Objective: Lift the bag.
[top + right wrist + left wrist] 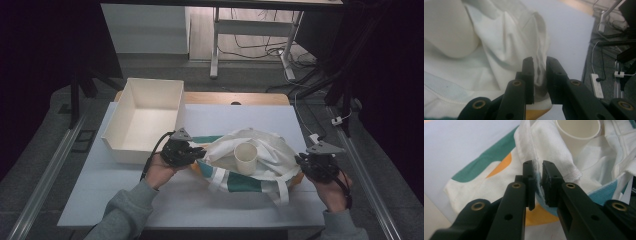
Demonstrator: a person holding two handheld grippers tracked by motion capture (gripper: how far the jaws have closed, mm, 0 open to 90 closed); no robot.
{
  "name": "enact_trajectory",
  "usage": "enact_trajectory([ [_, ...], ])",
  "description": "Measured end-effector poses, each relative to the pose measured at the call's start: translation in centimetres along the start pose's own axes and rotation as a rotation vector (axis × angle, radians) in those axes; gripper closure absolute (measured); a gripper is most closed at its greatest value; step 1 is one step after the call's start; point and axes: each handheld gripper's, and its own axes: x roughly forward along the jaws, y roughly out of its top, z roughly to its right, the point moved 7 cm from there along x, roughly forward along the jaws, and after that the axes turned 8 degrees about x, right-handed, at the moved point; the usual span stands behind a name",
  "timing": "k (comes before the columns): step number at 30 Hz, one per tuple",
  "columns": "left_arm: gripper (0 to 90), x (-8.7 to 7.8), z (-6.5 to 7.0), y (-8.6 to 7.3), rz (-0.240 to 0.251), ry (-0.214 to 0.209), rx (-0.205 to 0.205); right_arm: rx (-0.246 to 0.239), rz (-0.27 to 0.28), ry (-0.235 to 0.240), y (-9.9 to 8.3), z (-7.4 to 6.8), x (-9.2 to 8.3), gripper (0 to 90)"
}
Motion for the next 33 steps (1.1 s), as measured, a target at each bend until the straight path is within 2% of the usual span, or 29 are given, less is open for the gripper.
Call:
enact_trajectory([
  [9,81.8,-2.3,-0.9,1.0,0.087,0.011,-0.014,0.067,0.142,0.002,1.5,1.5,-2.6,80.1],
  [22,82.9,-4.0,-1.5,1.9,0.147,0.037,-0.011,0.051,0.276,-0.004,3.1,1.4,-4.2,80.7],
  [33,83.5,-5.5,-1.8,2.8,0.193,0.058,0.002,0.045,0.346,-0.013,4.5,1.3,-5.5,81.3],
])
